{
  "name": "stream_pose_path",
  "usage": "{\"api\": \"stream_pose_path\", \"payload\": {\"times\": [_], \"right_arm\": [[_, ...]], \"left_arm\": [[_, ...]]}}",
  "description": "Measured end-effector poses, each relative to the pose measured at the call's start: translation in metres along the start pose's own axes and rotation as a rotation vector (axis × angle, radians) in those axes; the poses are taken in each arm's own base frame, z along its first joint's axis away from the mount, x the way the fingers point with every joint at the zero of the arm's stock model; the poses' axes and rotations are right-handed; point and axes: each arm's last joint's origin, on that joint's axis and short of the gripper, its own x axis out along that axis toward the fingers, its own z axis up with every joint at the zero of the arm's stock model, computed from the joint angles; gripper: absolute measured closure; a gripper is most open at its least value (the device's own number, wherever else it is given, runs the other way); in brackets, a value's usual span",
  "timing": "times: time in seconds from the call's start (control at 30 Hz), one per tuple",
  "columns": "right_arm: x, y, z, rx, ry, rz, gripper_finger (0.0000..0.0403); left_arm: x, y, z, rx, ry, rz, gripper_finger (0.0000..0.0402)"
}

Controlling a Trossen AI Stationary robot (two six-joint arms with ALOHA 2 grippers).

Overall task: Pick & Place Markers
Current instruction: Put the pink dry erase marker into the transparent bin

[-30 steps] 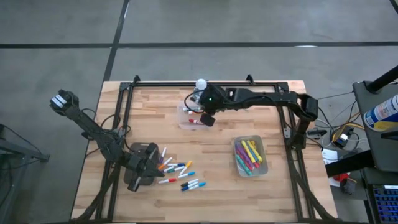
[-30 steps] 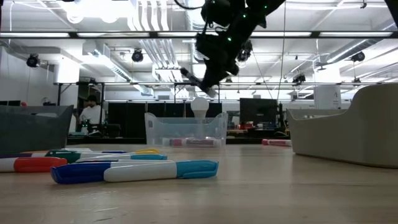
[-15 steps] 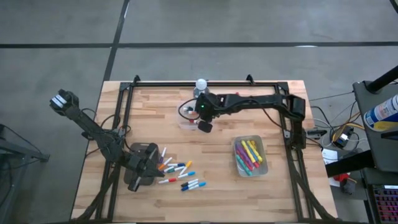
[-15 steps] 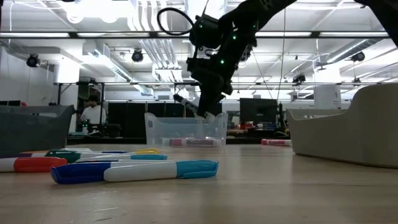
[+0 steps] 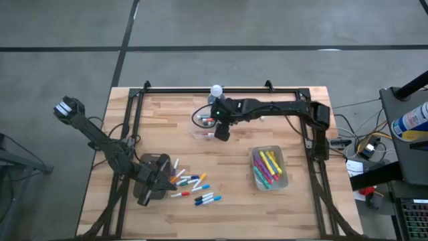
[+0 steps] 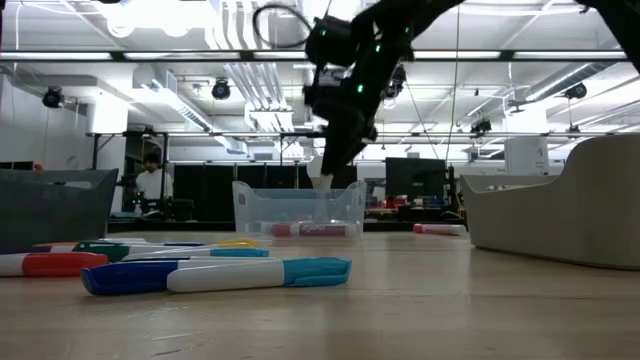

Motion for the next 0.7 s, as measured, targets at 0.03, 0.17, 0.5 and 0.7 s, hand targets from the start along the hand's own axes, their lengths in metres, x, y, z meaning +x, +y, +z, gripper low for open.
{"api": "stream_pose_path", "payload": {"times": [0.03, 0.17, 0.5, 0.7], "right_arm": [[-0.007, -0.002, 0.001, 0.000, -0.004, -0.021, 0.0200], [-0.034, -0.010, 0.002, 0.020, -0.045, -0.093, 0.0196], [-0.068, -0.067, -0.021, 0.333, 0.100, -0.133, 0.0193], [-0.059, -0.103, -0.036, 0.425, 0.208, -0.160, 0.0181]], "left_arm": [[0.000, 0.000, 0.000, 0.000, 0.000, 0.000, 0.0401], [0.000, 0.000, 0.000, 0.000, 0.000, 0.000, 0.0401], [0.000, 0.000, 0.000, 0.001, 0.001, 0.000, 0.0401], [0.000, 0.000, 0.000, -0.001, 0.001, 0.000, 0.0401]]}}
